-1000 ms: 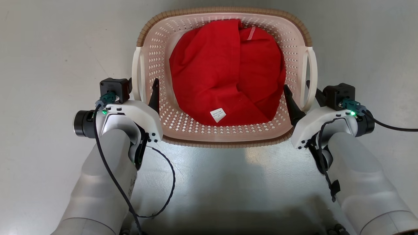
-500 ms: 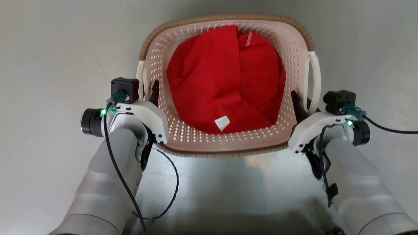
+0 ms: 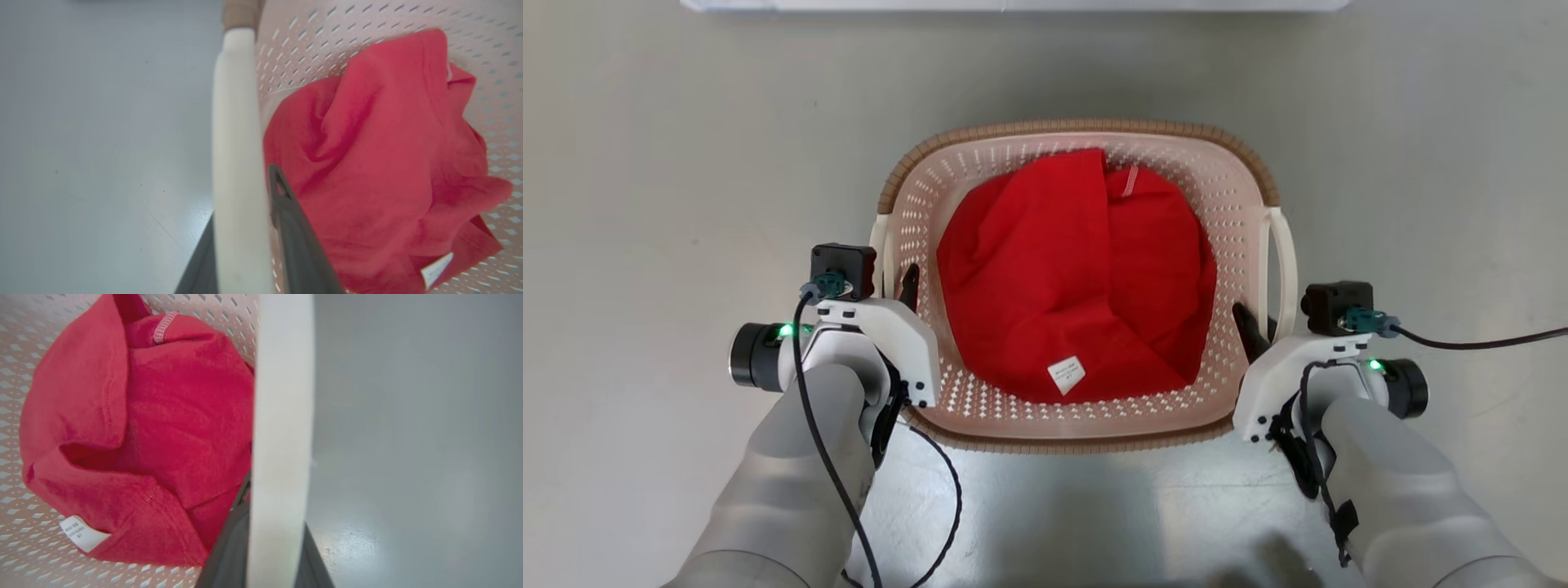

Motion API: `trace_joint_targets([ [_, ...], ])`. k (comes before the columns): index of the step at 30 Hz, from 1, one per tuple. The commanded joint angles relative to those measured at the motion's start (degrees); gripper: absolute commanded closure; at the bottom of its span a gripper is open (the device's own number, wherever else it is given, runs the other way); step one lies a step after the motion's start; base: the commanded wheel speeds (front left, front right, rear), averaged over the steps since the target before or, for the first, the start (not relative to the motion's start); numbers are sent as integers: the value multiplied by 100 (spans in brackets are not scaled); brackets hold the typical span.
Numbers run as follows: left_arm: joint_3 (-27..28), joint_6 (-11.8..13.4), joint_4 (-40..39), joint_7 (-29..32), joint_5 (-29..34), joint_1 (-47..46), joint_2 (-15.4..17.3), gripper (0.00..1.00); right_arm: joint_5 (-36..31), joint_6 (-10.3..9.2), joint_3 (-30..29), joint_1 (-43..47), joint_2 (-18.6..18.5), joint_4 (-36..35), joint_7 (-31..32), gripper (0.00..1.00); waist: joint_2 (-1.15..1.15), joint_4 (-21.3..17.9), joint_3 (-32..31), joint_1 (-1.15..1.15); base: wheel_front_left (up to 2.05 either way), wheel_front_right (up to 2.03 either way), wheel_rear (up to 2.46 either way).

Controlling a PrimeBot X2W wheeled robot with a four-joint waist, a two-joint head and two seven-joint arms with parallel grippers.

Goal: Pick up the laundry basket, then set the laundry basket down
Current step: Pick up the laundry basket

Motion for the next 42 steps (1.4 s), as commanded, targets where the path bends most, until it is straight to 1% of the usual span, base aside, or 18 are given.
trace_joint_targets([
  [1, -40, -51, -6, 38, -39, 200, 163, 100, 65, 48, 223, 298, 78, 7, 30, 100, 0, -113, -186, 0, 0, 0, 0],
  [8, -371, 58, 91, 217, -319, 503, 163, 100, 484, 48, 490, 509, 78, 201, 247, 100, 0, -213, -790, 0, 0, 0, 0],
  [20, -1035, 174, 37, 623, -831, 1390, 163, 100, 1034, 48, 1015, 1146, 78, 349, 666, 100, 0, -342, -2001, 0, 0, 0, 0],
  [34, -1662, 290, -167, 1027, -1451, 1865, 163, 100, 1333, 48, 1362, 1446, 78, 450, 1068, 100, 0, -460, -2849, 0, 0, 0, 0],
  [35, -1739, 296, -168, 1087, -1540, 1916, 163, 100, 1357, 48, 1383, 1486, 78, 460, 1120, 100, 0, -476, -2980, 0, 0, 0, 0],
  [38, -1851, 303, -170, 1165, -1678, 2024, 163, 100, 1367, 48, 1413, 1565, 78, 471, 1205, 100, 0, -502, -3192, 0, 0, 0, 0],
  [40, -2055, 297, -178, 1325, -1863, 2163, 163, 100, 1265, 48, 1417, 1678, 78, 477, 1390, 100, 0, -585, -3443, 0, 0, 0, 0],
  [42, -2131, 298, -187, 1383, -1939, 2219, 163, 100, 1205, 48, 1375, 1735, 78, 477, 1457, 100, 0, -605, -3550, 0, 0, 0, 0],
])
